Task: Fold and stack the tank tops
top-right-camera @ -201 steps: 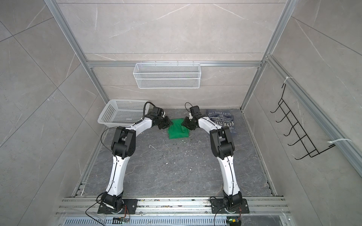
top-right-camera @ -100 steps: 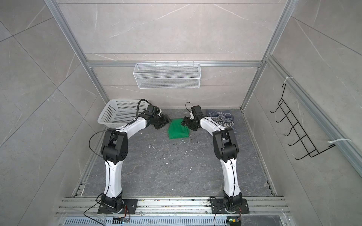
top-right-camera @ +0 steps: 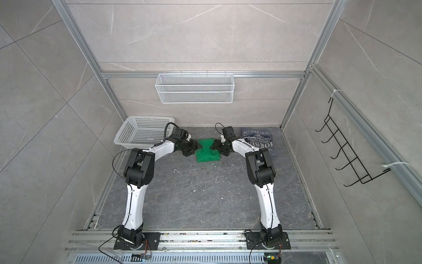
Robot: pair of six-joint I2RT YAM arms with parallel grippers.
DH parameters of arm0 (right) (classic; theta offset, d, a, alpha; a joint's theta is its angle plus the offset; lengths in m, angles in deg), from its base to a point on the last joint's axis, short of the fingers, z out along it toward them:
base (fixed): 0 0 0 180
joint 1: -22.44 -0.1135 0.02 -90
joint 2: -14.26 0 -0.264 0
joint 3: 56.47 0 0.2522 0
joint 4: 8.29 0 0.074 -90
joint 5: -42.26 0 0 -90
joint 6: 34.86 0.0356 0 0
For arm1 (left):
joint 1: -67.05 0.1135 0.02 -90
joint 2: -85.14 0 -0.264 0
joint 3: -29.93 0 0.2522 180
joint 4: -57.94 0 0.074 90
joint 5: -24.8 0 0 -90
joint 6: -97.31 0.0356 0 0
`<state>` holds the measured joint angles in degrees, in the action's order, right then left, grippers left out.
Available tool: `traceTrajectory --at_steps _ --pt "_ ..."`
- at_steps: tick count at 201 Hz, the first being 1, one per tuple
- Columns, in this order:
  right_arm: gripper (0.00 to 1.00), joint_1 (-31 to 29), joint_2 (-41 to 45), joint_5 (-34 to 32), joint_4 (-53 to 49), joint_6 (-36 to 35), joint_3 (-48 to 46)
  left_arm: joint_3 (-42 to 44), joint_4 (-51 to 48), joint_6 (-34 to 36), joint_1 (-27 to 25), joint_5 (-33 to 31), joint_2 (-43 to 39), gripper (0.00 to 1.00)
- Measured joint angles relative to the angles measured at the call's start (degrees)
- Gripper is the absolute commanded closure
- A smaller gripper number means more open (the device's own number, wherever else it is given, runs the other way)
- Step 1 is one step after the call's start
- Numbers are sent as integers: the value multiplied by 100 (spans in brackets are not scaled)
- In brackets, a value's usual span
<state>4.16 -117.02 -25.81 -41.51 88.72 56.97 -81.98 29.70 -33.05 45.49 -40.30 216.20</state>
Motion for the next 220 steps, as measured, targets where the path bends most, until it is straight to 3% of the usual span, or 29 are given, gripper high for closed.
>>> traceTrajectory --at_steps 64,143,171,220 --pt "31 -2 -87 476 636 271 -188 -162 192 -39 -11 201 251 50" --pt "76 -7 -138 546 813 448 -382 -157 299 -131 -144 243 339 73" --pt "85 -4 72 299 723 398 -612 -157 337 -260 -293 245 341 81" --pt "91 140 739 -197 424 260 -1152 -190 533 -476 -660 247 341 89"
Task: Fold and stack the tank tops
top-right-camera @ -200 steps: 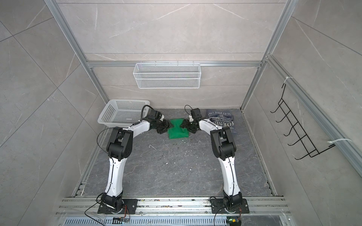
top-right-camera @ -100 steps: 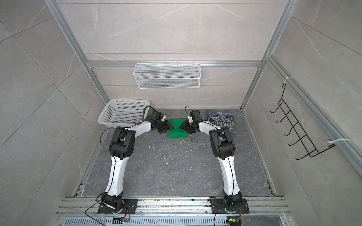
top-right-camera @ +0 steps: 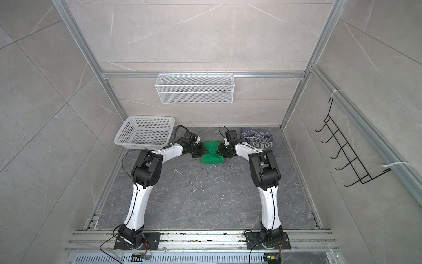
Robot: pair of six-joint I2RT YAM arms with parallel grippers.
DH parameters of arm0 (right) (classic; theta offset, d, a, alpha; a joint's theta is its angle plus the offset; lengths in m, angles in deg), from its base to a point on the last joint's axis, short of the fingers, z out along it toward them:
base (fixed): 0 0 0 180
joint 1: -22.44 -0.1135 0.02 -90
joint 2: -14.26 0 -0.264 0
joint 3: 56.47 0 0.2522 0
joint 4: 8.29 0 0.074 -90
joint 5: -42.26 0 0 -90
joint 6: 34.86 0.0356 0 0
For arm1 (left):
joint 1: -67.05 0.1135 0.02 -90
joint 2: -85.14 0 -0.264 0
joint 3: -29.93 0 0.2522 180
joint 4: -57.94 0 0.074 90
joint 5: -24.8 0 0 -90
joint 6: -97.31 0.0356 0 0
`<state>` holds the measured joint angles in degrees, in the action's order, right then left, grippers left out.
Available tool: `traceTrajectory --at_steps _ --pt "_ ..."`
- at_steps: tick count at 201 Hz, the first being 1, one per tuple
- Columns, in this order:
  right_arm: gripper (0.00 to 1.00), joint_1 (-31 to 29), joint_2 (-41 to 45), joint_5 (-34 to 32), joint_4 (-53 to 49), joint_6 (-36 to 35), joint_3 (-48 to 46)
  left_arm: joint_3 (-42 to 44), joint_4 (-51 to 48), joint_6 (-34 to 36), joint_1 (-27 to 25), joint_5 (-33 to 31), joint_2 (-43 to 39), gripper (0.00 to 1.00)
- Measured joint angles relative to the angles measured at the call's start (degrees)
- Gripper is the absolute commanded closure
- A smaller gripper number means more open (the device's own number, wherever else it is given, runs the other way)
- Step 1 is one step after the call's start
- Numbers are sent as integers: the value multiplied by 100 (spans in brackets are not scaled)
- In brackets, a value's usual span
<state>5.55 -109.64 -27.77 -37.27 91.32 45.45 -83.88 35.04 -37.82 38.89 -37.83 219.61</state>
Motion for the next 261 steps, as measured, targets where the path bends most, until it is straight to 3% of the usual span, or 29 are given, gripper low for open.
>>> traceTrajectory --at_steps 56,136,163,182,210,237,261 --pt "95 186 446 -201 -83 -173 -208 -179 221 -175 -240 4 0 87" --pt "98 212 455 -428 -356 -490 -280 -177 46 -260 -249 -122 0 52" --pt "87 212 457 -511 -527 -573 -280 -177 -170 -205 -249 -286 -2 49" --pt "64 212 457 -579 -643 -645 -280 -181 -352 -125 -249 -332 -2 48" --pt "43 212 457 -739 -756 -691 -289 -284 -575 -37 -267 -332 -2 46" --pt "32 212 466 -909 -850 -697 -326 -442 -660 22 -319 -330 59 45" --pt "30 232 474 -894 -822 -704 -420 -603 -754 44 -354 -330 190 47"
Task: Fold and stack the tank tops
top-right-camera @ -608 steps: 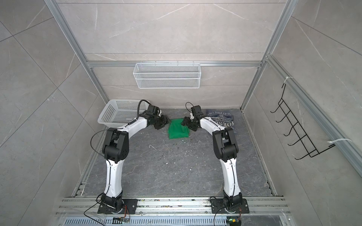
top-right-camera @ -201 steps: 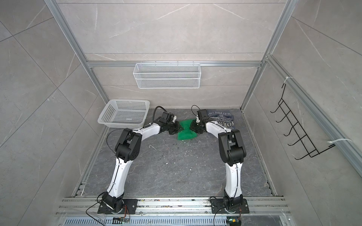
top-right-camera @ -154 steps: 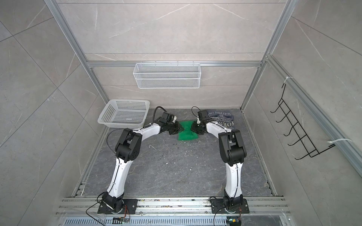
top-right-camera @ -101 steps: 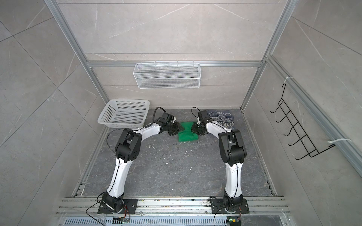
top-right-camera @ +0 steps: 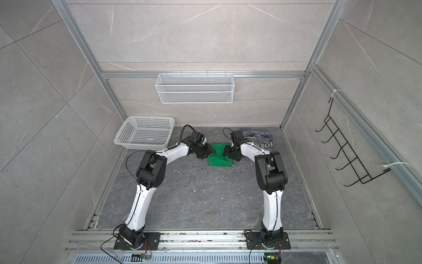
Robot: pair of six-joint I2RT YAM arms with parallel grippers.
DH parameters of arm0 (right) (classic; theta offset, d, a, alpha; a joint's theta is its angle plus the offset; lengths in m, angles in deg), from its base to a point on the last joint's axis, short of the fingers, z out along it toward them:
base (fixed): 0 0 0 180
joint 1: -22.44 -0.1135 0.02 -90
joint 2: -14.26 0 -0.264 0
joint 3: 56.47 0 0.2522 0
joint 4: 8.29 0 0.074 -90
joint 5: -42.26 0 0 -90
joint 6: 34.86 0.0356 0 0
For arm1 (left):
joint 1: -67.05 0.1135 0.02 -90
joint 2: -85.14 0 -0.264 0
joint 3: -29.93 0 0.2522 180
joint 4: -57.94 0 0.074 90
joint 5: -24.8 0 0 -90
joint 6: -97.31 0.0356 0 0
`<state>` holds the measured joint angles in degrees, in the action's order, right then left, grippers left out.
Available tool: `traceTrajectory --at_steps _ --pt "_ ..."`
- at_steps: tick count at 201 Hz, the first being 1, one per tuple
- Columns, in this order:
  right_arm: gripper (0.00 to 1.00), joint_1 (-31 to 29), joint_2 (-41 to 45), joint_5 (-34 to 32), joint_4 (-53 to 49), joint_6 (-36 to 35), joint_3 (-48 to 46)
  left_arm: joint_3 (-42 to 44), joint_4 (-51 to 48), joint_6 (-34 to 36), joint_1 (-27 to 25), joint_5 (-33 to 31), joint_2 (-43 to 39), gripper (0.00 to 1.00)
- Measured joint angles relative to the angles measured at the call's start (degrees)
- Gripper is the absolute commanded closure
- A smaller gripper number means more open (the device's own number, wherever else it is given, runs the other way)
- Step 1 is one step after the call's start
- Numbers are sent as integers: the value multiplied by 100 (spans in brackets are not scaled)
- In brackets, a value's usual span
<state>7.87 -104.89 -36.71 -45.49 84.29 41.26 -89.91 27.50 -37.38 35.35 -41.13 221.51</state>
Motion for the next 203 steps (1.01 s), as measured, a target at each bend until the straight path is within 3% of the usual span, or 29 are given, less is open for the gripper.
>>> traceTrajectory --at_steps 69,123,159,203 --pt "33 173 31 1139 1115 417 -564 -221 -98 81 -55 9 195 65" --pt "43 168 -212 2017 2055 774 -726 -249 -57 85 -57 13 243 69" --pt "59 168 -323 2243 2184 918 -717 -260 -37 85 -57 13 258 69" --pt "86 153 -380 2312 2155 968 -695 -256 -11 85 -57 9 258 68"
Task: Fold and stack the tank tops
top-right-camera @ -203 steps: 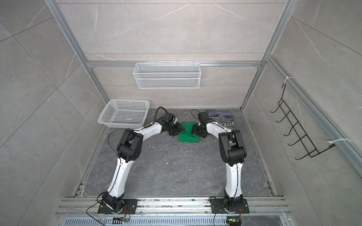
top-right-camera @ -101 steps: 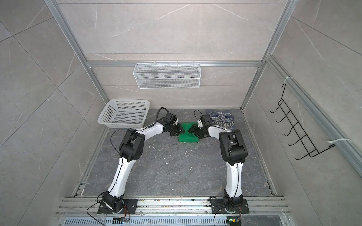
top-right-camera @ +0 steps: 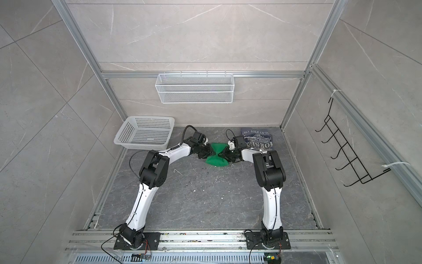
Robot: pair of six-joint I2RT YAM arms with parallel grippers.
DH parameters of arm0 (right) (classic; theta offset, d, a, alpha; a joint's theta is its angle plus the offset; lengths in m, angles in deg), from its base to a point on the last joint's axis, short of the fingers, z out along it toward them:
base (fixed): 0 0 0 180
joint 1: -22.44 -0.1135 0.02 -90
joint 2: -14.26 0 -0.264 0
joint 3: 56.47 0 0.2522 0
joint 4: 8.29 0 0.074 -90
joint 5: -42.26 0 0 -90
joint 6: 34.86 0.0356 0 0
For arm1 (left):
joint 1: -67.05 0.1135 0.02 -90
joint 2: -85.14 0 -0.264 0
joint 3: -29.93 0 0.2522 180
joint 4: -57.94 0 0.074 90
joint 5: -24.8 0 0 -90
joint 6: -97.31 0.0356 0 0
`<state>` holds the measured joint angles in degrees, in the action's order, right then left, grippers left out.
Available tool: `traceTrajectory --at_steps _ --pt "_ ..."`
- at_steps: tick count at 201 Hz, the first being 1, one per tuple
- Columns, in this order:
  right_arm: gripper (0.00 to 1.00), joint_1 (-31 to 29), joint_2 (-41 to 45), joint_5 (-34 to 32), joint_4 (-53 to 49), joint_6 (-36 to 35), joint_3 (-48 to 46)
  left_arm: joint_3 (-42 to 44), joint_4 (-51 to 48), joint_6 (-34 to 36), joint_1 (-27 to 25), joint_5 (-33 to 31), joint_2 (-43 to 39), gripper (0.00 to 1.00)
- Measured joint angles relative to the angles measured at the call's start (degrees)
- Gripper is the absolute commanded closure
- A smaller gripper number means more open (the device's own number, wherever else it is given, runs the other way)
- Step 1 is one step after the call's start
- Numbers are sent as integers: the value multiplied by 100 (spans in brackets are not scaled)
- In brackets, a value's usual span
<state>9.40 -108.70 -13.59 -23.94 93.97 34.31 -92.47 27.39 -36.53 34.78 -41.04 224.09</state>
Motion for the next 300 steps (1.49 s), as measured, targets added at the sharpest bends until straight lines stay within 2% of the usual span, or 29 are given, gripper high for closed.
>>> traceTrajectory --at_steps 15,30,52,69,109,156,211,300 --pt "93 0 9 -28 -59 -31 24 61 85 11 0 2 -28 62" --pt "99 -20 70 -170 -247 -157 59 267 243 22 0 -2 -144 52" --pt "100 -98 229 -608 -848 -505 214 855 378 28 44 -39 -573 35" --pt "100 -144 310 -1078 -1419 -876 492 1443 417 39 90 -157 -1027 30" --pt "100 -114 608 -1976 -2052 -1707 769 2479 549 101 369 -323 -1971 28" --pt "100 90 1016 -2544 -2326 -2374 870 3359 782 254 501 -525 -2719 28" --pt "100 140 1134 -3279 -2691 -3034 1451 3862 922 337 494 -610 -2802 28" --pt "100 420 1154 -3637 -2568 -3556 1759 4035 1108 339 494 -610 -2802 28"
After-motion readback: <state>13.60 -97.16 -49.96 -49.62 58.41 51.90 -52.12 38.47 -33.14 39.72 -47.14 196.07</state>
